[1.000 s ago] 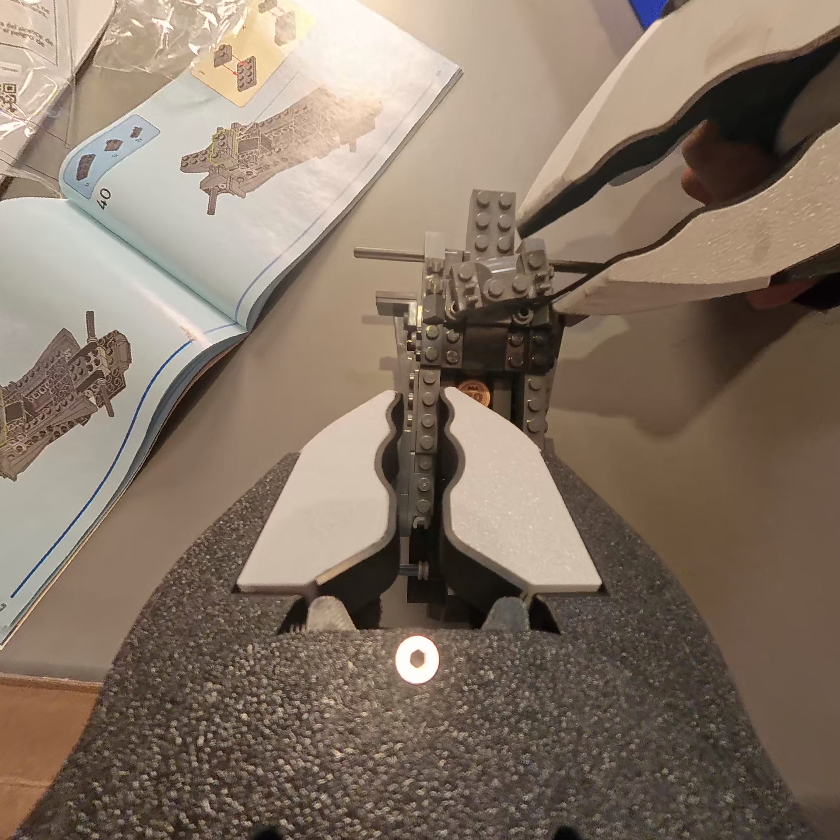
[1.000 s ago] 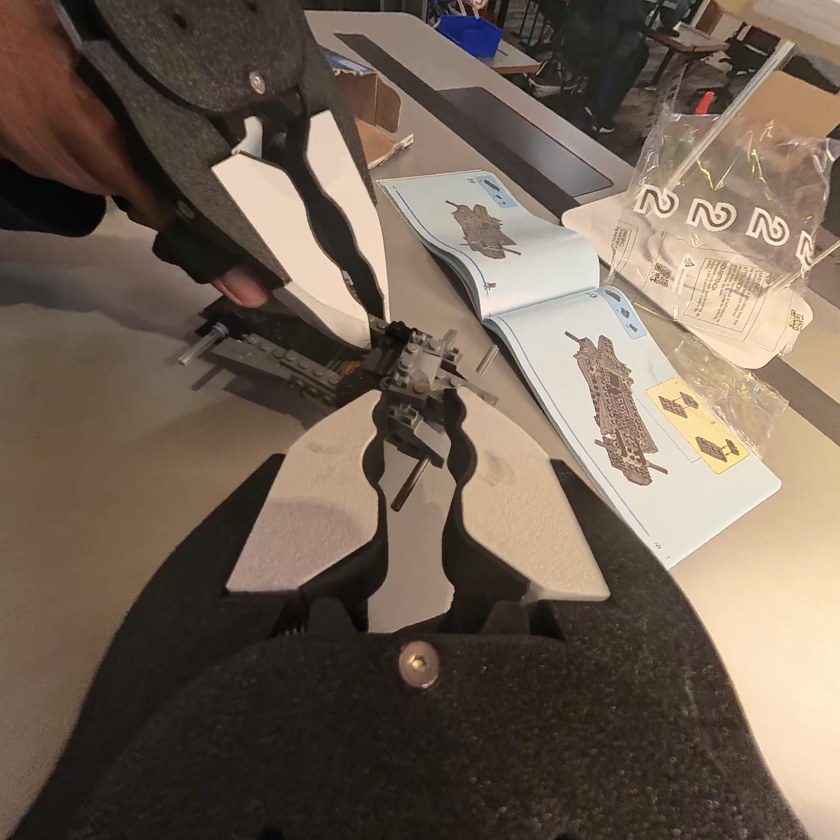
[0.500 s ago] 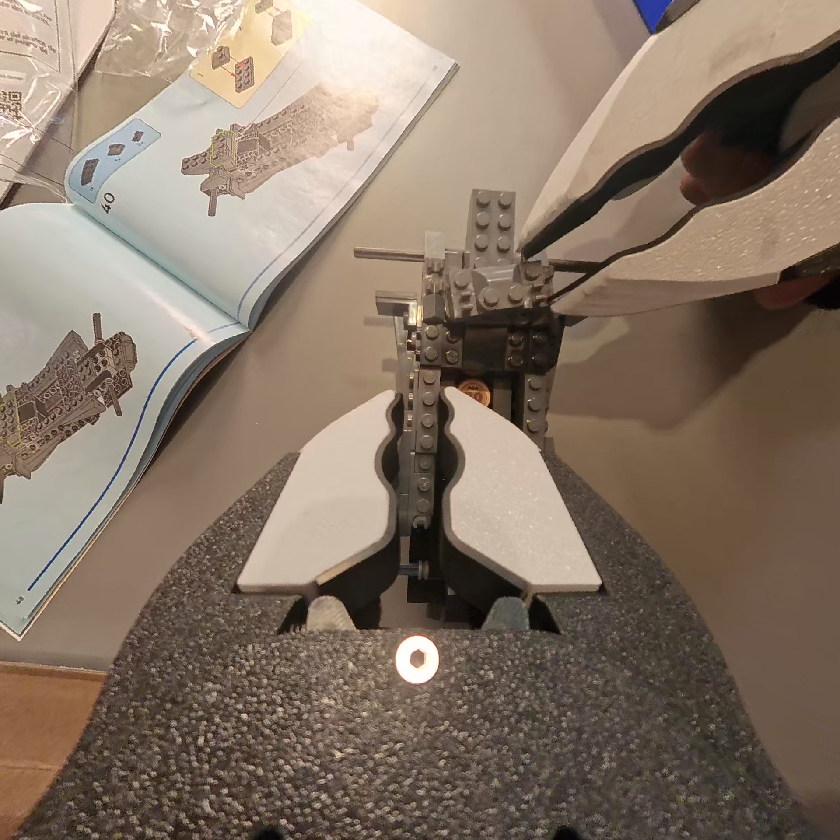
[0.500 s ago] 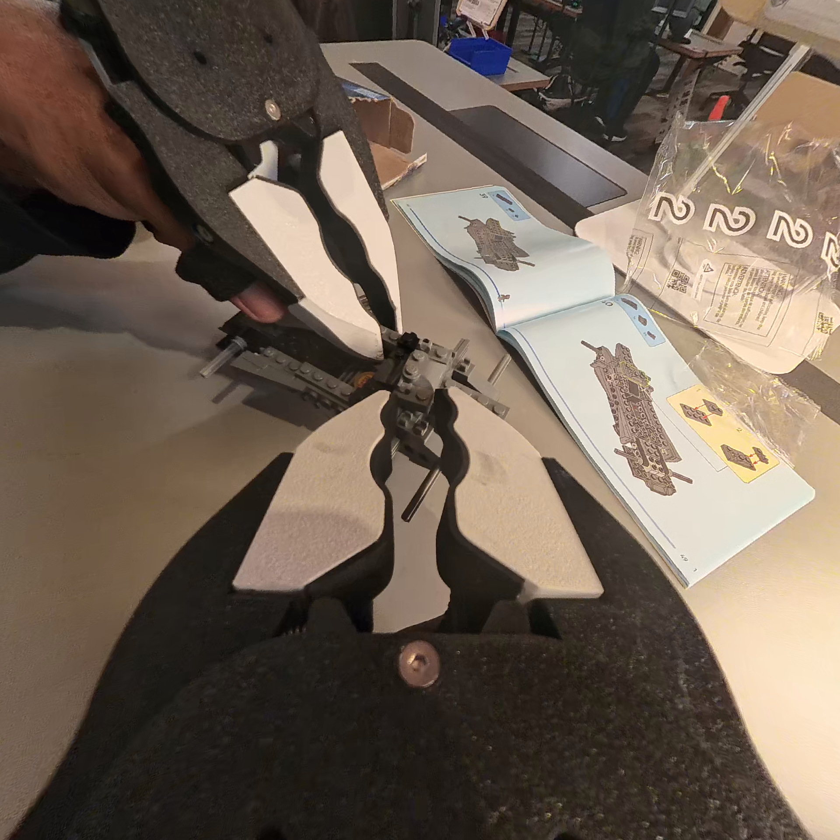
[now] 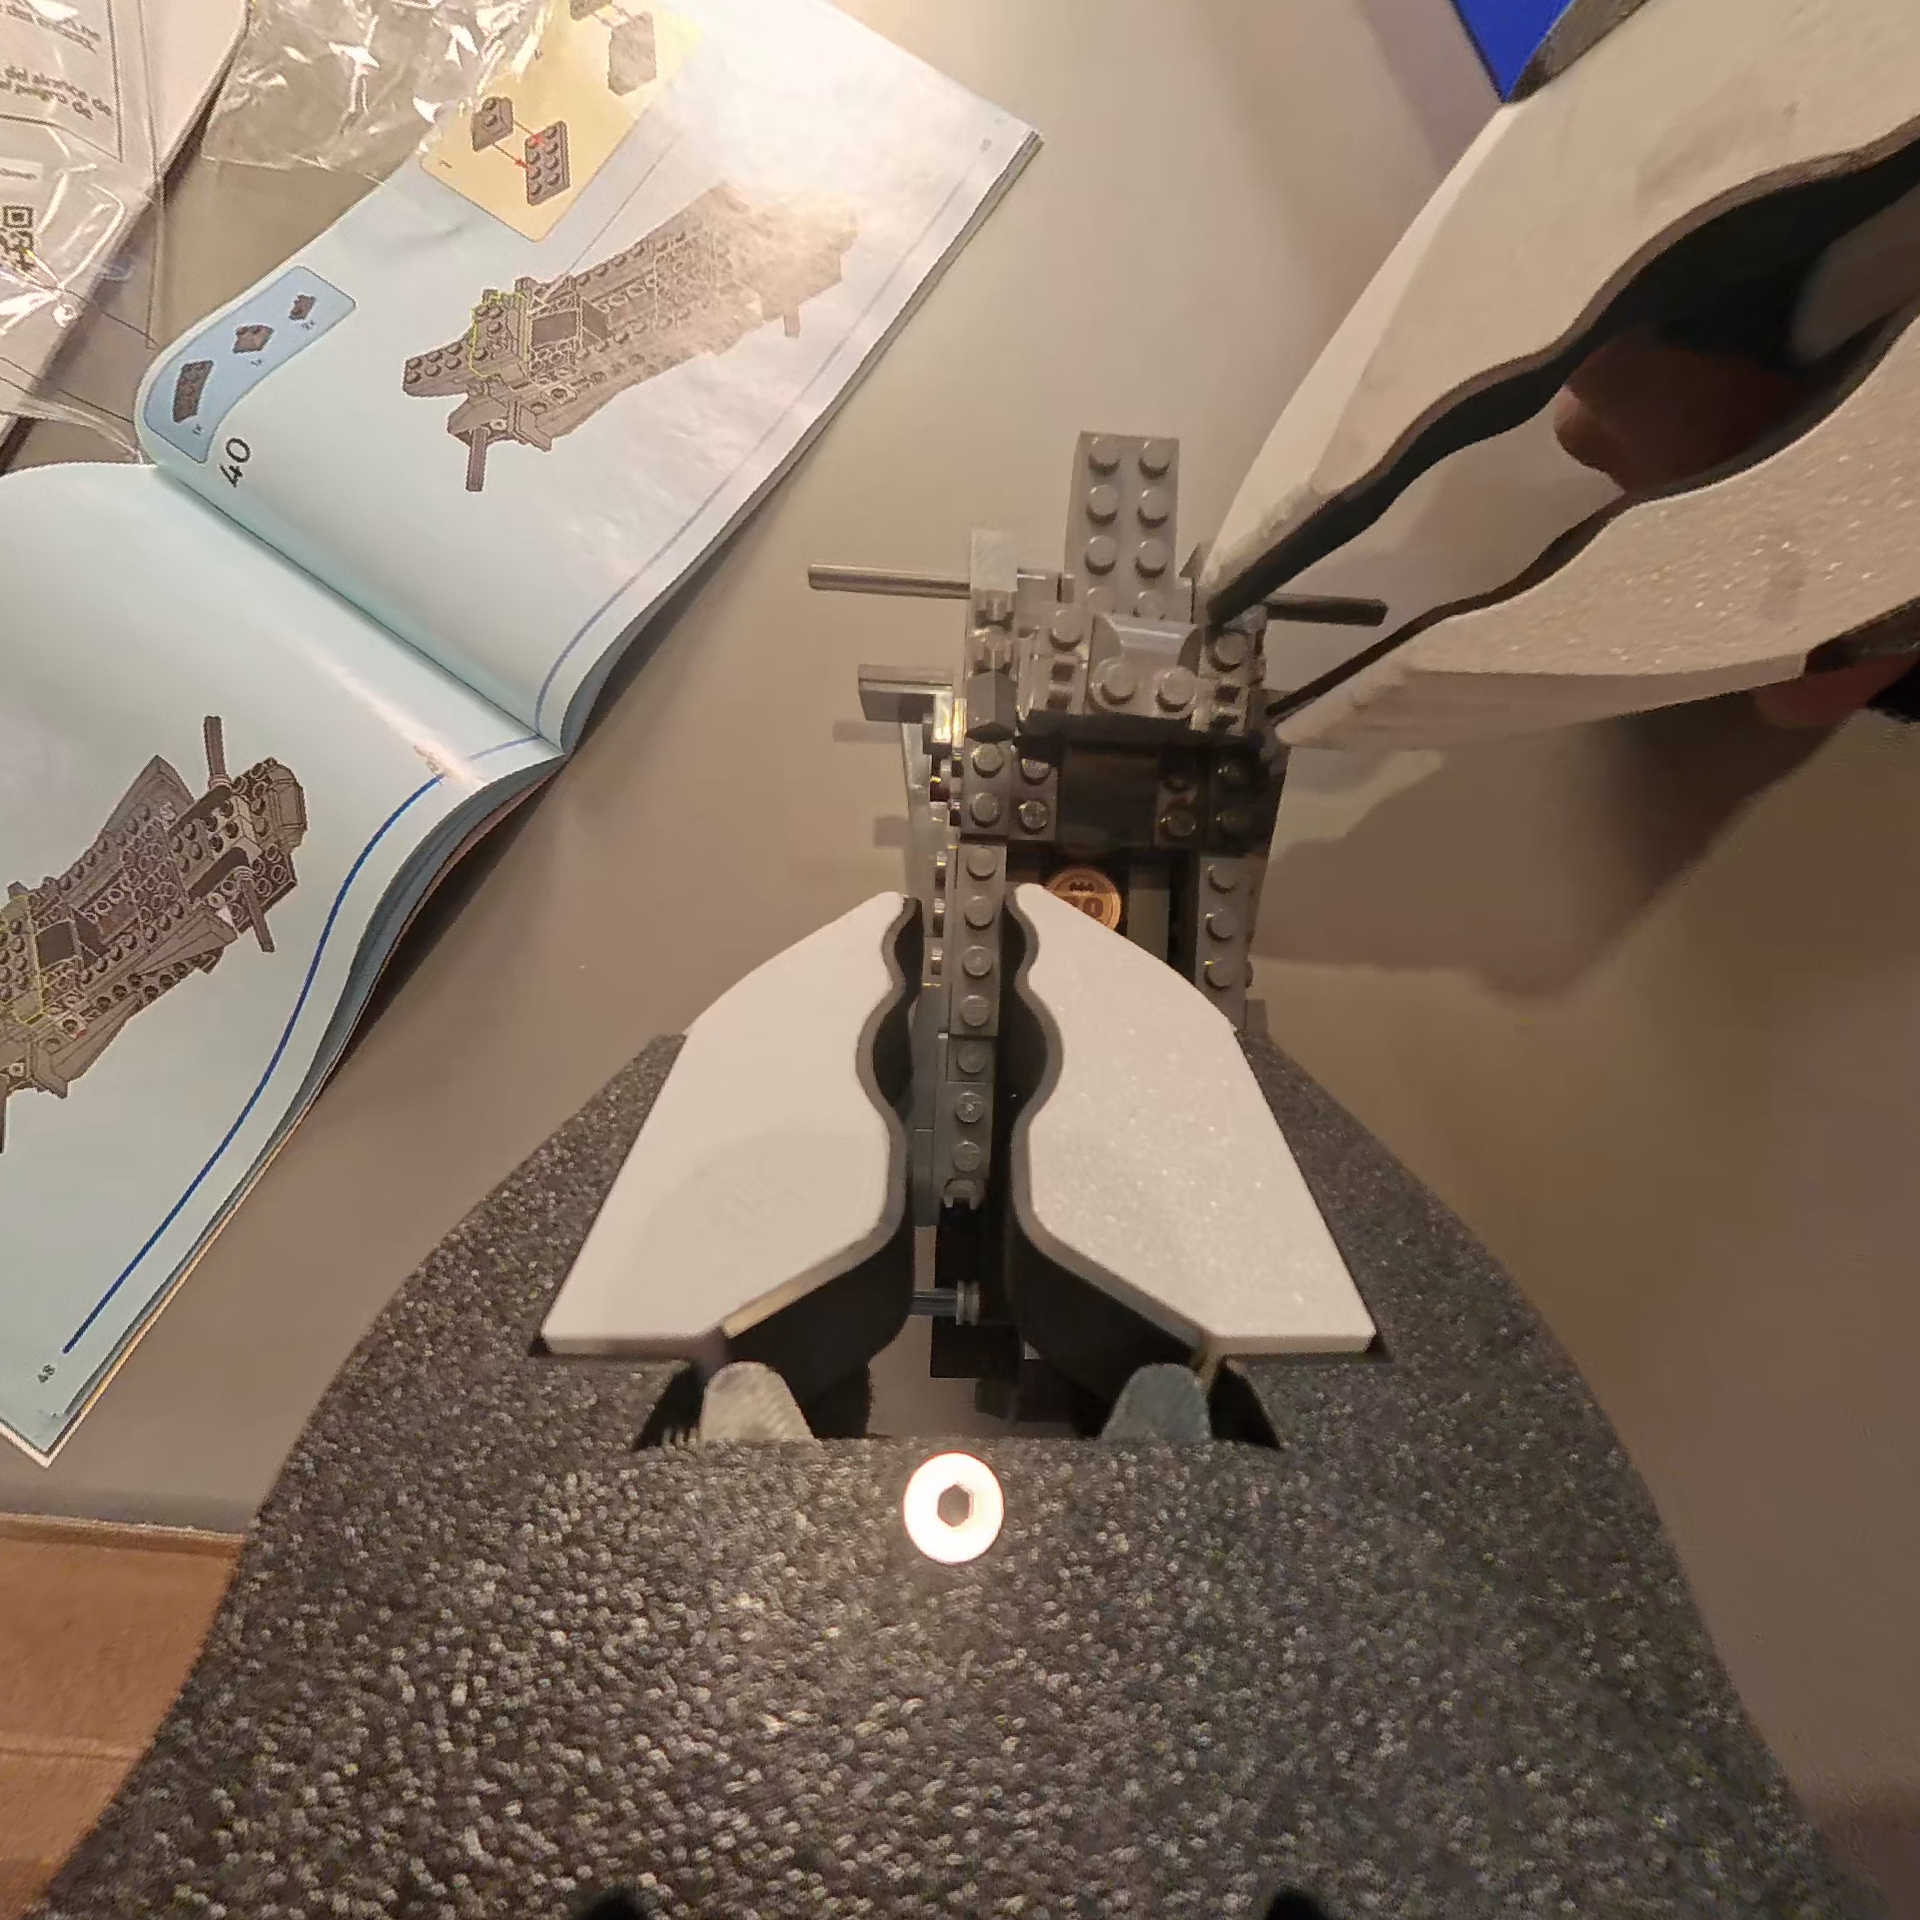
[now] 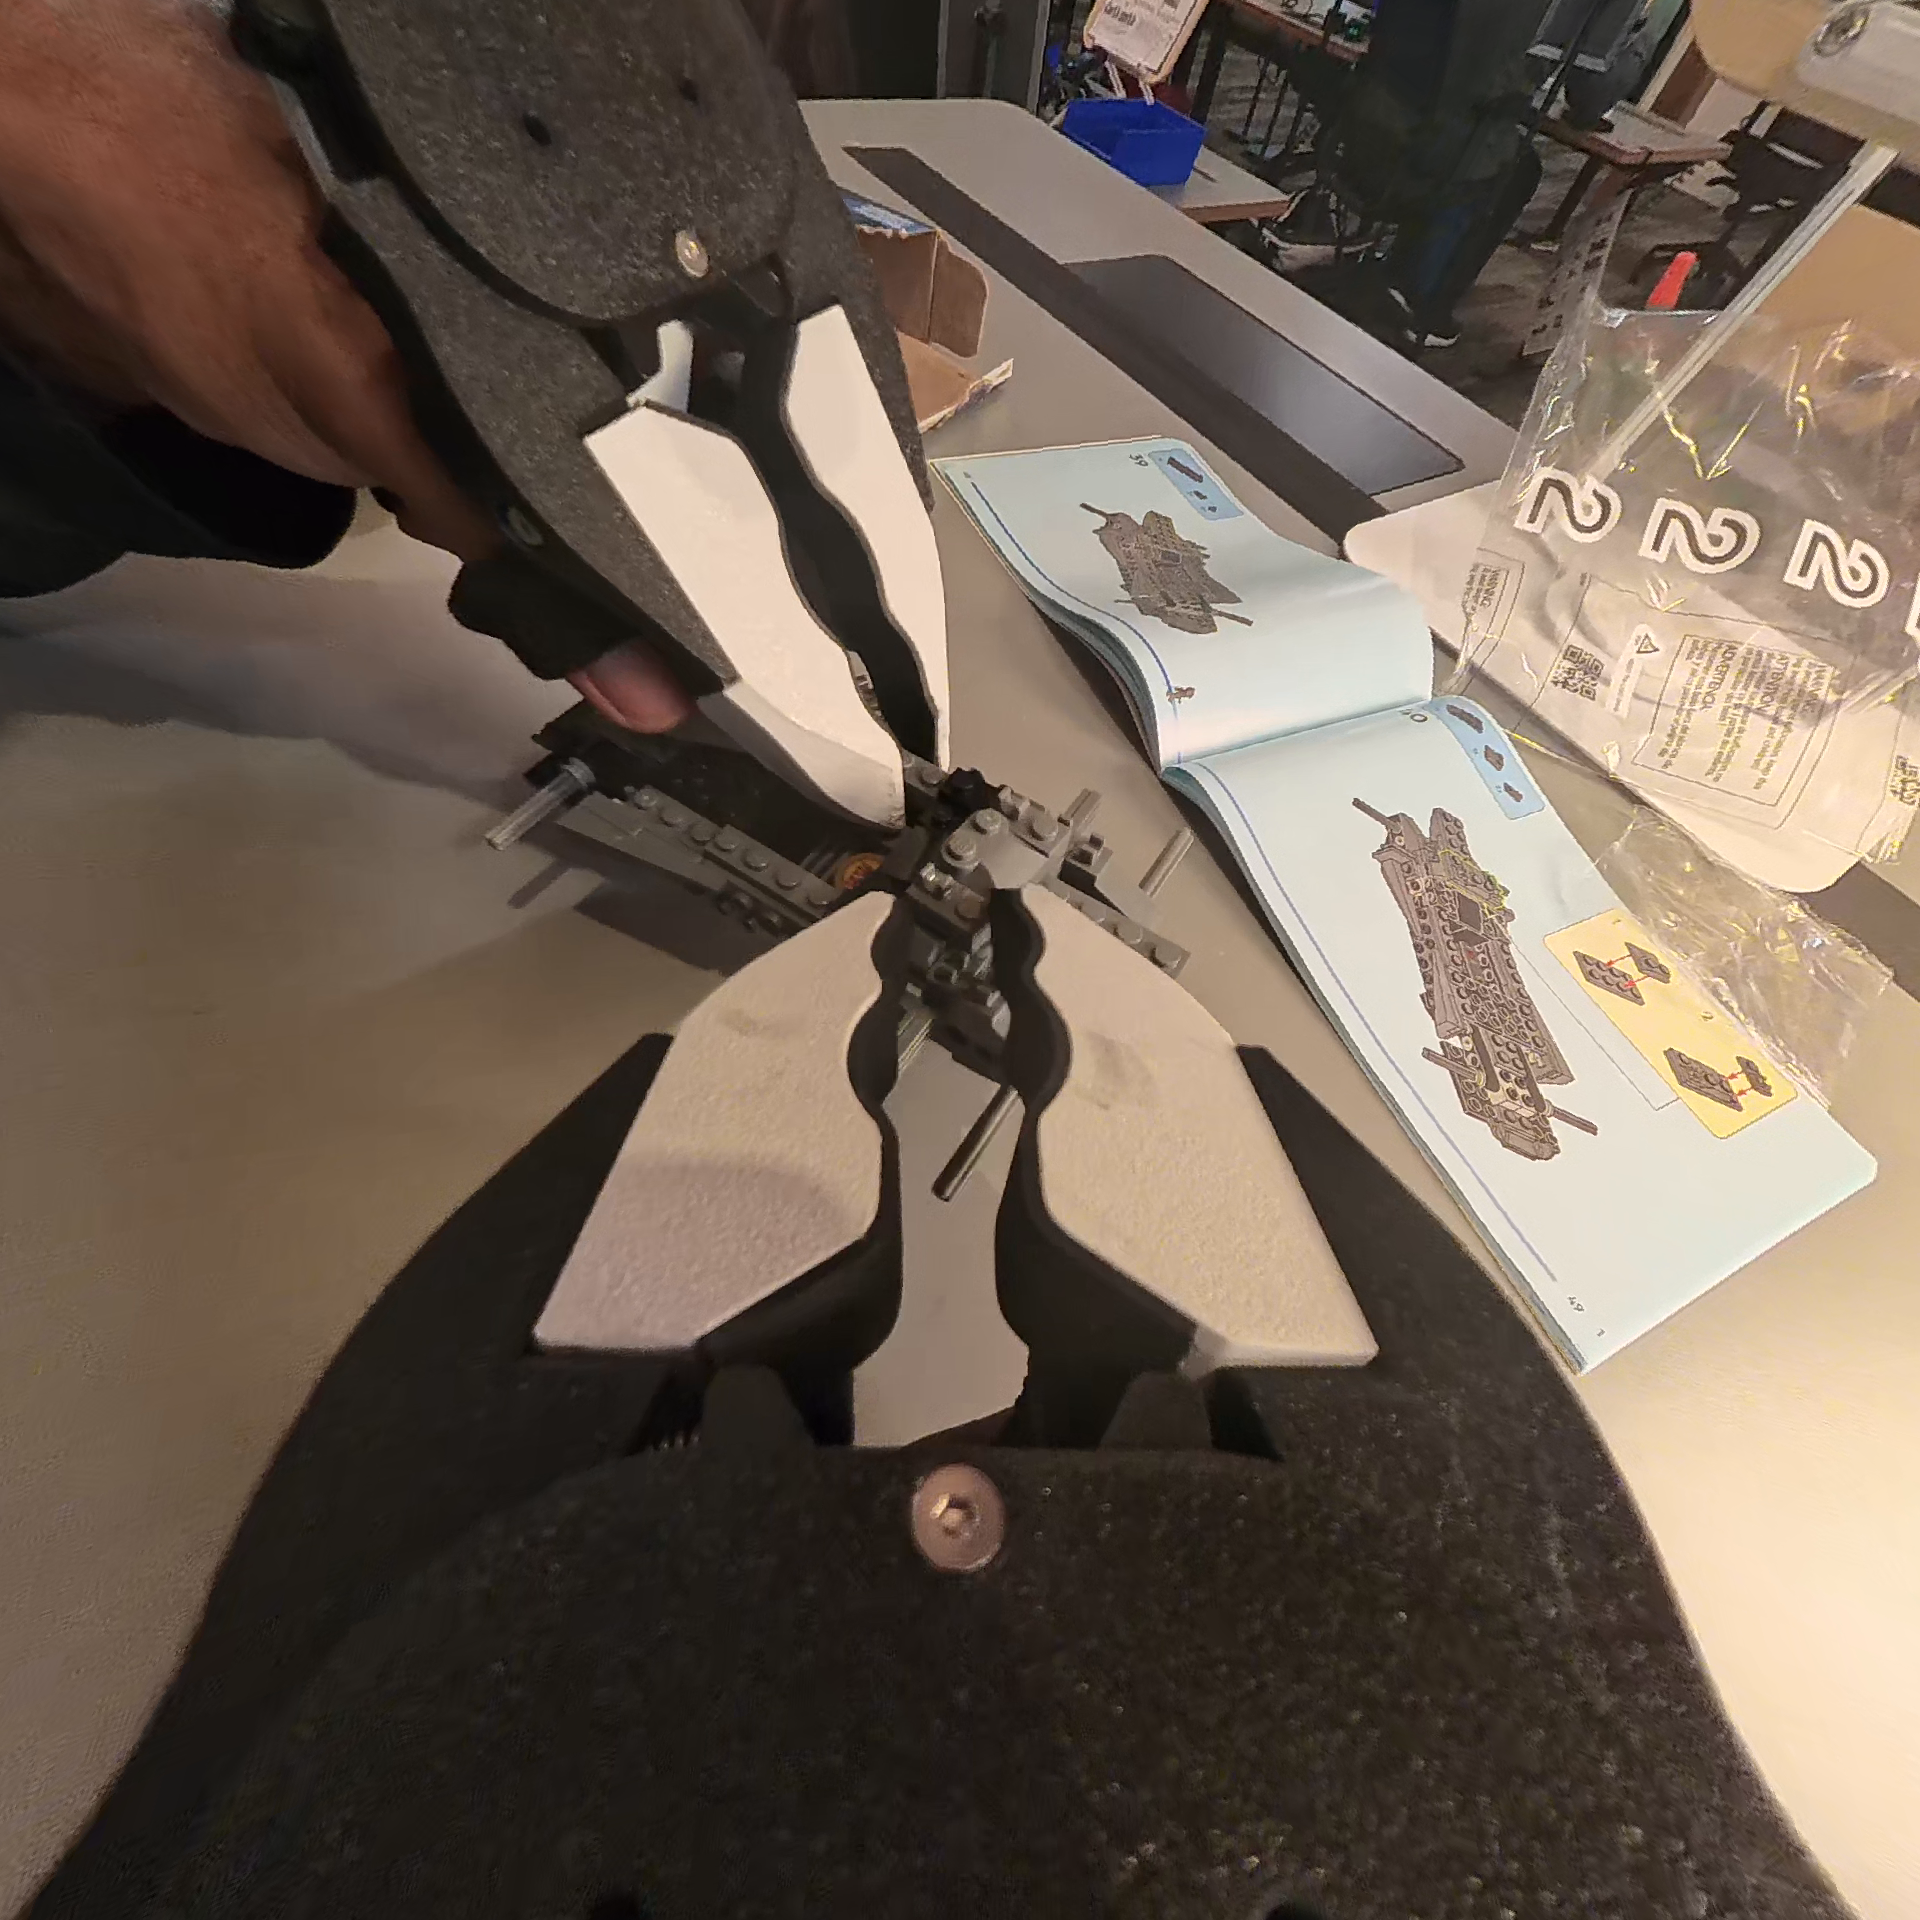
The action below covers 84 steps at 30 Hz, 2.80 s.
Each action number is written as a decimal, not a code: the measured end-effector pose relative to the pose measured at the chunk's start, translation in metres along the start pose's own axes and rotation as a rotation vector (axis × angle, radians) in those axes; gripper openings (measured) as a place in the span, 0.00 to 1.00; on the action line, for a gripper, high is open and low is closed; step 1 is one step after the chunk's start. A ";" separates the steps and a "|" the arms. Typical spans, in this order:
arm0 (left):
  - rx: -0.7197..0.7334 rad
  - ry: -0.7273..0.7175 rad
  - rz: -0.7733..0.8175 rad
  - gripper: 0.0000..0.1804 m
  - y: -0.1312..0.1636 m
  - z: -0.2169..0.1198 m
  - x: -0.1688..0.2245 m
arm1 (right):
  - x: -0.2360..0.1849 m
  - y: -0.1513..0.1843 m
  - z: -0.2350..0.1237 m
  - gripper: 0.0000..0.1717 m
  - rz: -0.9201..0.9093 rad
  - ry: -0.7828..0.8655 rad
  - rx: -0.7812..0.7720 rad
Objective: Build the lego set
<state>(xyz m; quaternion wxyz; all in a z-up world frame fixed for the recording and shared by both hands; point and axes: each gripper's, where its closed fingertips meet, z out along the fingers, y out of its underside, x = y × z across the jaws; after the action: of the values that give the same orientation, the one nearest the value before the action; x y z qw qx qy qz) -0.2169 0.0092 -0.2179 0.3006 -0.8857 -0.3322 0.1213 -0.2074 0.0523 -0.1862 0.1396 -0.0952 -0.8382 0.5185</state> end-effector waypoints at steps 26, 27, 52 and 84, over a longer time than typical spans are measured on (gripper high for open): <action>0.023 0.057 0.021 0.08 -0.002 -0.019 -0.004 | 0.011 -0.021 -0.016 0.15 -0.070 0.010 0.156; 0.030 0.069 0.016 0.08 -0.003 -0.023 -0.005 | 0.011 -0.023 -0.018 0.16 -0.074 0.002 0.179; 0.082 0.133 0.065 0.08 -0.088 -0.138 -0.025 | -0.030 -0.093 -0.008 0.31 0.531 -0.232 0.665; -0.053 0.324 0.284 0.08 -0.113 -0.174 0.051 | -0.006 -0.126 -0.143 0.44 -0.377 0.323 0.819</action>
<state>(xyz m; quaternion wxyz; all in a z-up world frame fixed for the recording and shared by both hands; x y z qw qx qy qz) -0.1646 0.0320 -0.0126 0.3066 -0.9391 -0.1546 0.0098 -0.1556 0.1146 -0.0135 0.3856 0.0420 -0.5355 0.7502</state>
